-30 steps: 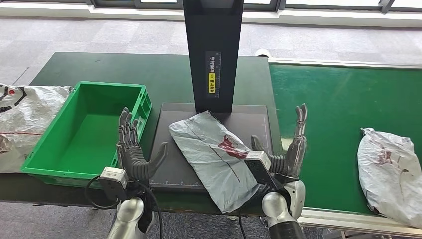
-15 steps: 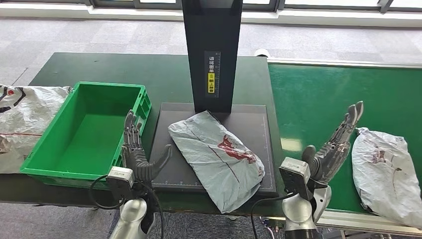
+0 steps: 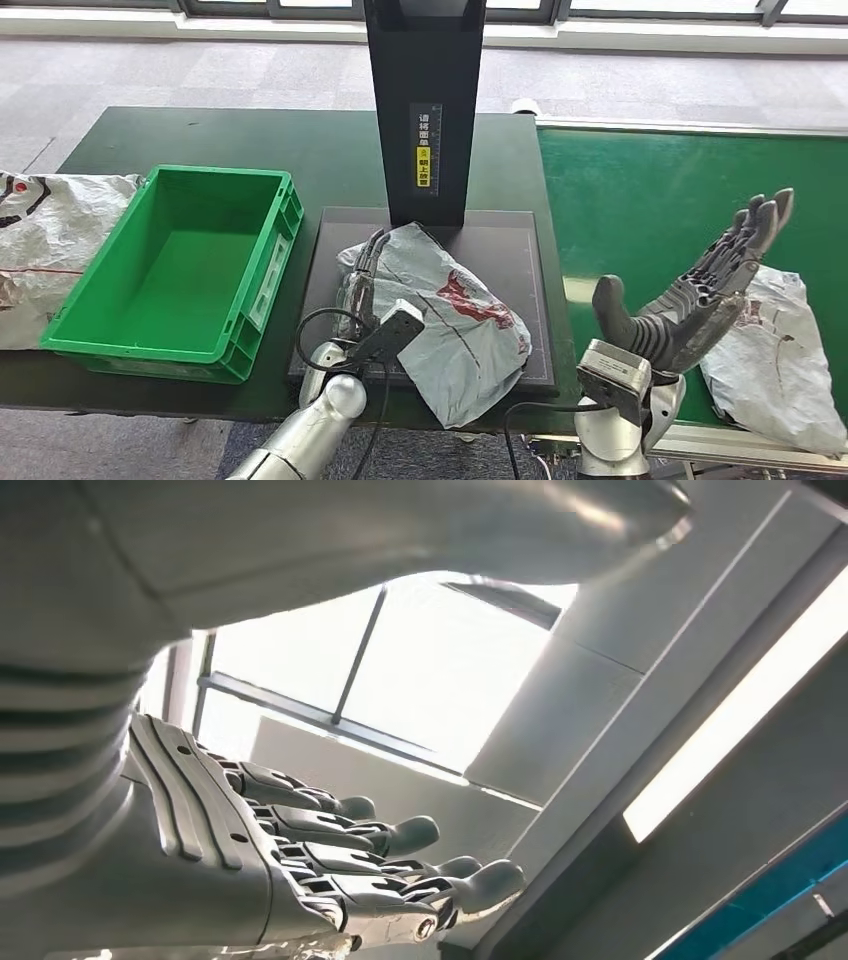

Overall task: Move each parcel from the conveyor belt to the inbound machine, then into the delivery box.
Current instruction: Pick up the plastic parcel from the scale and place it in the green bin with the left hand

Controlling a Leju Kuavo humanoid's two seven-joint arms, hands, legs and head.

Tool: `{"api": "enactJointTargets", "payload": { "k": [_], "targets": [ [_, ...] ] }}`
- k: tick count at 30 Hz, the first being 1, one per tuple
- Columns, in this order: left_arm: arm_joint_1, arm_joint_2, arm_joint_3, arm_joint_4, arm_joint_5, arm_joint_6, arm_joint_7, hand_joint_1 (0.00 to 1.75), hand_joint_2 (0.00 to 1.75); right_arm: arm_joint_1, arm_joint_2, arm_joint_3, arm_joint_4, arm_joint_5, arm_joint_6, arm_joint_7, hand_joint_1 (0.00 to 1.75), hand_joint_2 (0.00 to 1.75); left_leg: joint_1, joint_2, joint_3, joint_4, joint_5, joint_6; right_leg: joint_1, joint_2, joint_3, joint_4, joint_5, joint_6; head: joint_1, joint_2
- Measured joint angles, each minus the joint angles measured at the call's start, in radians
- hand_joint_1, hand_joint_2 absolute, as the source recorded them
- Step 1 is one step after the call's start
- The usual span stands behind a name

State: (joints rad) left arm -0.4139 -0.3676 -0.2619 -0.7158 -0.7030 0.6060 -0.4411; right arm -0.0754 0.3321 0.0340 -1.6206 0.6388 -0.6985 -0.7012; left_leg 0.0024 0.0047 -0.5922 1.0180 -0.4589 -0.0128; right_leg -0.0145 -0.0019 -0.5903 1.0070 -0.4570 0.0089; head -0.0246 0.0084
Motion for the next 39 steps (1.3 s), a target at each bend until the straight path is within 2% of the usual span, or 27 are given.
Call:
{"api": "enactJointTargets", "payload": {
  "k": [6, 10, 19, 20, 23, 24, 30, 39],
  "targets": [
    [-0.042, -0.007, -0.022, 0.125, -0.039, -0.006, 0.047, 0.0, 1.75, -0.004, -0.001, 0.021, -0.001, 0.003, 0.0, 0.0, 0.0, 1.75, 0.0, 0.0, 0.0, 0.0, 0.0, 0.0, 0.0, 0.0, 0.0, 0.0, 0.0, 0.0, 0.0, 0.0],
    [-0.066, -0.008, -0.044, 0.191, -0.102, -0.026, 0.118, 0.0, 1.75, -0.006, -0.001, 0.027, -0.001, 0.011, 0.001, 0.0, 0.0, 1.75, 0.0, 0.0, 0.0, 0.0, 0.0, 0.0, 0.0, 0.0, 0.0, 0.0, 0.0, 0.0, 0.0, 0.0],
    [-0.106, -0.011, -0.117, 0.272, -0.197, -0.1, 0.23, 0.0, 1.75, -0.007, -0.002, 0.03, 0.0, 0.016, 0.001, 0.0, 0.0, 1.75, 0.0, -0.001, 0.0, 0.0, 0.0, 0.0, 0.0, -0.001, 0.002, 0.0, 0.0, 0.0, 0.0, 0.0],
    [-0.11, -0.011, -0.123, 0.275, -0.202, -0.107, 0.236, 0.1, 1.75, -0.007, -0.002, 0.03, 0.0, 0.017, 0.001, 0.0, 0.0, 1.75, 0.0, -0.002, 0.0, 0.0, 0.0, 0.0, 0.0, -0.002, 0.002, 0.0, 0.0, 0.0, 0.0, 0.0],
    [-0.116, -0.013, -0.139, 0.284, -0.207, -0.115, 0.242, 1.23, 1.75, -0.007, -0.002, 0.031, 0.0, 0.019, 0.001, 0.0, 0.0, 1.75, 0.0, -0.002, 0.0, 0.0, 0.0, 0.0, 0.0, -0.002, 0.002, 0.0, 0.0, 0.0, 0.0, 0.0],
    [-0.116, -0.013, -0.143, 0.287, -0.208, -0.116, 0.243, 1.5, 1.75, -0.007, -0.002, 0.03, 0.0, 0.019, 0.001, 0.0, 0.0, 1.75, 0.0, -0.002, 0.001, 0.0, 0.0, 0.0, 0.0, -0.002, 0.002, 0.0, 0.0, 0.0, 0.0, 0.0],
    [-0.118, -0.013, -0.167, 0.299, -0.226, -0.128, 0.259, 1.63, 1.75, -0.007, -0.002, 0.031, 0.005, 0.015, 0.001, 0.001, 0.0, 1.75, 0.0, -0.002, 0.001, 0.0, 0.0, 0.0, 0.0, -0.002, 0.003, 0.0, 0.0, 0.0, 0.0, 0.0],
    [-0.134, -0.011, -0.168, 0.311, -0.256, -0.116, 0.268, 1.64, 1.75, -0.009, -0.002, 0.03, 0.022, 0.01, 0.001, 0.001, 0.0, 1.75, 0.0, -0.002, 0.002, 0.0, 0.0, 0.0, 0.0, -0.002, 0.004, 0.0, 0.0, 0.0, 0.0, 0.0]
  ]
}}
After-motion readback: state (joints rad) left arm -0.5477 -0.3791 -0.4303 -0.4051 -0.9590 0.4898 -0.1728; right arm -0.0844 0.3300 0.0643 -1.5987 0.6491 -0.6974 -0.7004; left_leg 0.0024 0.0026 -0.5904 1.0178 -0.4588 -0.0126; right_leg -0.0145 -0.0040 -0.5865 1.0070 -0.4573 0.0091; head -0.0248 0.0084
